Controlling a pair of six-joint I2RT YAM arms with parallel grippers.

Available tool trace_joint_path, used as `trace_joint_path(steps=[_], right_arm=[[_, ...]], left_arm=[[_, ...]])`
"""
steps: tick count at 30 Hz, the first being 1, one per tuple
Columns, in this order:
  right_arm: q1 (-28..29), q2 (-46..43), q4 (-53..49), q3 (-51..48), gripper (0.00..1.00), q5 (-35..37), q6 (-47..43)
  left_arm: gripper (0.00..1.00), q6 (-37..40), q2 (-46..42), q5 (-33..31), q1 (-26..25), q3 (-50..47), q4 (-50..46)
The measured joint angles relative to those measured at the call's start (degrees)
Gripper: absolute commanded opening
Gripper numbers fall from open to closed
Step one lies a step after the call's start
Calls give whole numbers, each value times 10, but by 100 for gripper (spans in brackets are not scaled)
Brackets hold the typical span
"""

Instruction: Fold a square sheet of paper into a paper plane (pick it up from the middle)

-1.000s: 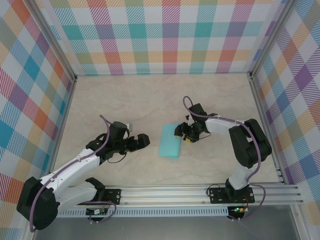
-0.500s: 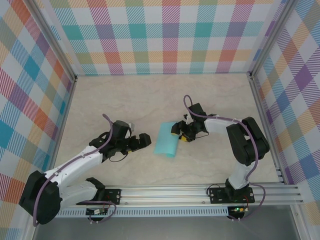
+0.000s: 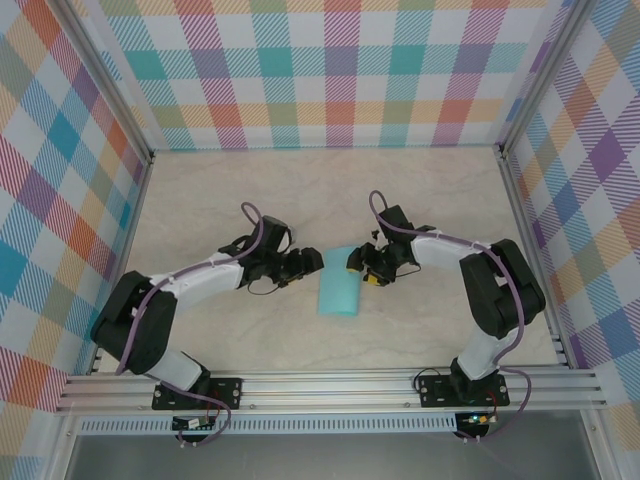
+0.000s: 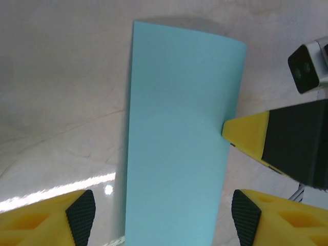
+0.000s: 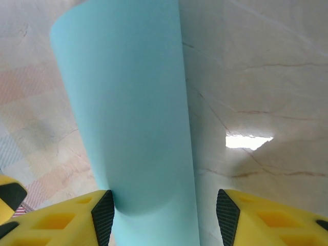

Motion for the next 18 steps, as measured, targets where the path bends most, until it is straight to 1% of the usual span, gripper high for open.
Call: trace_joint_path(steps=[3, 5, 7, 10, 12, 18], right_arm=[[0, -11, -16, 6, 58, 9, -2], [0, -21, -20, 6, 58, 8, -2], [0, -27, -24, 9, 58, 7, -2], [0, -27, -26, 16, 58, 7, -2], [0, -27, -26, 18, 58, 4, -2], [0, -27, -25, 17, 67, -10, -2]], left_arm=[[59, 0, 43, 8, -7, 28, 11], [56, 0, 70, 12, -16, 40, 15], [49, -1, 95, 16, -28, 48, 17], [43, -2, 122, 19, -40, 53, 22], [42, -3, 131, 19, -44, 54, 24], [39, -5, 135, 19, -47, 56, 31]])
